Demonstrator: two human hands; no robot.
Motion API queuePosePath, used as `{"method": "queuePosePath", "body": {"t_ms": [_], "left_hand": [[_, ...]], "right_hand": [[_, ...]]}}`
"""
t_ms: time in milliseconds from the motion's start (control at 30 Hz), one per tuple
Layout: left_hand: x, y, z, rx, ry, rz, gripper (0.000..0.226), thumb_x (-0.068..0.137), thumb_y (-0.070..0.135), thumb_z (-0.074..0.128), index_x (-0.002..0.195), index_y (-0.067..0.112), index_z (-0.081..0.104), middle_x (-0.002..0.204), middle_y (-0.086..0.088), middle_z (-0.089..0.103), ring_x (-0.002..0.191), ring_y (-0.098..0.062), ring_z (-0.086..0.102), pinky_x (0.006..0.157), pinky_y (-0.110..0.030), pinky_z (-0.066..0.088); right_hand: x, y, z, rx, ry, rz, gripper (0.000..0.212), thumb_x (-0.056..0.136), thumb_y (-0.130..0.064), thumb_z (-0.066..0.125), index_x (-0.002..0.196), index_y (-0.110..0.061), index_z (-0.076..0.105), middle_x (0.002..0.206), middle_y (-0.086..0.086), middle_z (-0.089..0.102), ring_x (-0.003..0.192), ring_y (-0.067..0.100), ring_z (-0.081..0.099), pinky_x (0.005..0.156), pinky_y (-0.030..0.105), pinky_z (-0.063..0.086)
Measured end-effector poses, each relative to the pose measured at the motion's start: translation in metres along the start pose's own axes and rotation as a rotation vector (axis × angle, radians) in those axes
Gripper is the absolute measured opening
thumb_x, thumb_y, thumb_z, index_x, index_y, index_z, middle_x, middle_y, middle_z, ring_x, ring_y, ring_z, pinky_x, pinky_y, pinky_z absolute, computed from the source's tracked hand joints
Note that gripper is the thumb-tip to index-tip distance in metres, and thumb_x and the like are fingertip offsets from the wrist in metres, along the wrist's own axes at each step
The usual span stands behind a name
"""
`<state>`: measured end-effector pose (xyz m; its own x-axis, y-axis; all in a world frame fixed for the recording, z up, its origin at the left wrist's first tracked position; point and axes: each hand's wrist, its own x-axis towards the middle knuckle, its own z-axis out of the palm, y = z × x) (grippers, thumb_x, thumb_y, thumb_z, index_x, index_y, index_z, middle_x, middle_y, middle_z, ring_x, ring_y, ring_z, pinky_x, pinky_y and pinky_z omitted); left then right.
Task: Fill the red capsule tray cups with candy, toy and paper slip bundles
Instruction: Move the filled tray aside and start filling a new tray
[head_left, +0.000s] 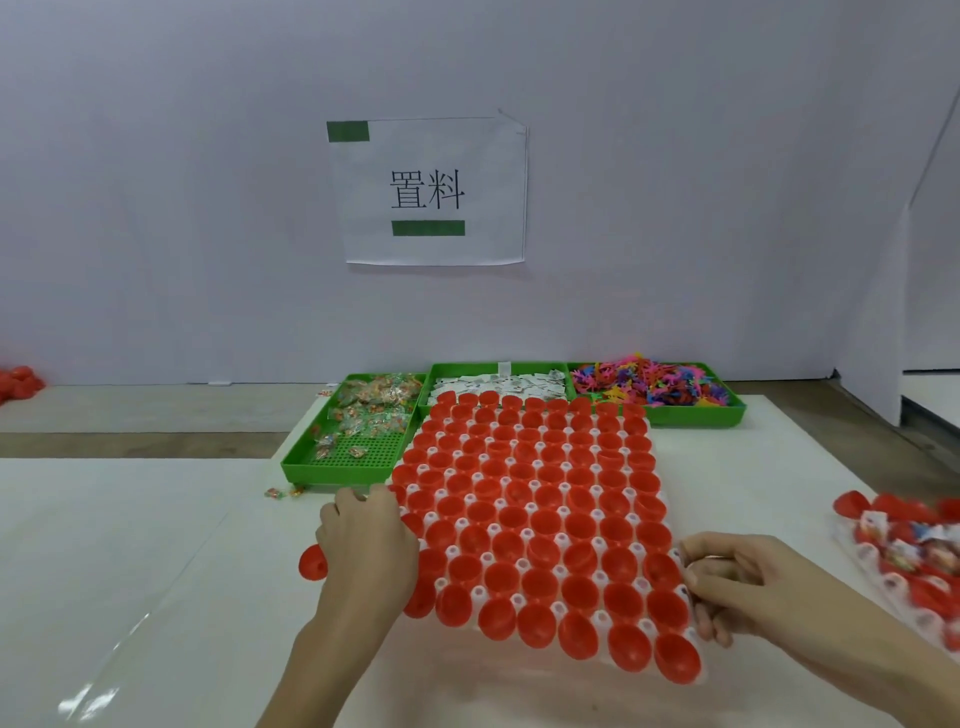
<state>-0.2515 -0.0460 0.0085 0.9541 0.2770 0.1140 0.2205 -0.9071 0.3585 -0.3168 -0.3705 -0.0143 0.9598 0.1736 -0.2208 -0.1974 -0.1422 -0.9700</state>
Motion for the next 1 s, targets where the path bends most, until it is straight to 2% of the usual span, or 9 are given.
{"method": "queuePosePath", "body": {"t_ms": [167,333,500,633,733,800,900,933,1000], "left_hand": [[-0.013,-0.007,0.006,0.013,-0.018,-0.022,0.017,0.104,0.008,0.035,0.104,0.014,0.051,0.123,-0.012,0.053,0.117,-0.028,0.049,0.098,-0.035,0.041],[-0.019,-0.003,0.015,0.053,-0.063,-0.022,0.022,0.103,0.007,0.036,0.114,0.011,0.054,0.127,-0.011,0.051,0.120,-0.027,0.048,0.101,-0.034,0.041],[-0.013,0.012,0.017,0.113,-0.105,-0.048,0.025,0.104,0.009,0.041,0.128,0.008,0.050,0.135,-0.014,0.049,0.127,-0.029,0.046,0.105,-0.035,0.039],[-0.009,0.015,0.017,0.110,-0.137,-0.038,0.030,0.102,0.008,0.040,0.131,0.003,0.048,0.137,-0.017,0.049,0.128,-0.032,0.045,0.105,-0.037,0.039],[-0.004,0.010,0.012,-0.044,-0.187,-0.016,0.032,0.103,0.008,0.034,0.129,-0.001,0.049,0.134,-0.021,0.051,0.125,-0.037,0.047,0.104,-0.042,0.039],[-0.001,0.000,0.004,-0.249,-0.184,-0.007,0.029,0.106,0.010,0.031,0.114,0.000,0.057,0.120,-0.018,0.059,0.115,-0.036,0.054,0.100,-0.044,0.045],[0.004,-0.023,-0.011,-0.621,-0.156,-0.040,0.035,0.110,0.024,0.031,0.083,0.012,0.050,0.085,-0.003,0.056,0.080,-0.020,0.056,0.069,-0.035,0.048],[0.007,-0.033,-0.017,-0.699,-0.137,-0.041,0.035,0.111,0.029,0.033,0.083,0.016,0.050,0.084,0.001,0.055,0.077,-0.015,0.053,0.068,-0.032,0.045],[0.013,-0.059,-0.024,-0.710,-0.125,0.037,0.028,0.109,0.030,0.039,0.094,0.023,0.061,0.097,0.008,0.064,0.091,-0.011,0.061,0.083,-0.036,0.050]], "right_hand": [[-0.002,0.005,0.000,-0.028,-0.035,0.045,0.019,0.101,-0.011,0.059,0.098,-0.011,0.078,0.080,0.021,0.070,0.065,0.023,0.064,0.061,0.027,0.054],[0.003,0.008,-0.005,-0.097,-0.011,0.089,0.022,0.102,-0.010,0.057,0.103,-0.013,0.079,0.084,0.017,0.071,0.067,0.018,0.061,0.061,0.023,0.051],[0.010,0.008,-0.004,-0.148,0.110,0.099,0.023,0.102,-0.009,0.057,0.105,-0.012,0.080,0.083,0.023,0.071,0.066,0.018,0.058,0.057,0.022,0.047],[0.017,0.002,-0.003,-0.195,0.189,0.140,0.023,0.101,-0.005,0.056,0.104,-0.009,0.078,0.076,0.016,0.071,0.064,0.017,0.057,0.057,0.022,0.047],[0.019,-0.009,-0.003,-0.260,0.197,0.180,0.025,0.101,-0.004,0.055,0.099,-0.007,0.079,0.075,0.014,0.073,0.061,0.015,0.060,0.058,0.023,0.050],[0.024,-0.014,-0.004,-0.332,0.263,0.204,0.026,0.102,-0.004,0.052,0.097,-0.005,0.077,0.075,0.013,0.075,0.059,0.016,0.064,0.058,0.024,0.053],[0.035,-0.022,-0.005,-0.455,0.393,0.221,0.025,0.102,-0.005,0.049,0.094,-0.005,0.073,0.072,0.012,0.076,0.059,0.018,0.068,0.055,0.025,0.053],[0.039,-0.026,-0.005,-0.487,0.426,0.219,0.024,0.102,-0.005,0.050,0.093,-0.006,0.072,0.071,0.011,0.076,0.059,0.019,0.069,0.054,0.025,0.052],[0.049,-0.035,-0.003,-0.539,0.489,0.209,0.020,0.101,-0.007,0.052,0.093,-0.007,0.070,0.070,0.009,0.076,0.060,0.019,0.070,0.053,0.025,0.052]]}}
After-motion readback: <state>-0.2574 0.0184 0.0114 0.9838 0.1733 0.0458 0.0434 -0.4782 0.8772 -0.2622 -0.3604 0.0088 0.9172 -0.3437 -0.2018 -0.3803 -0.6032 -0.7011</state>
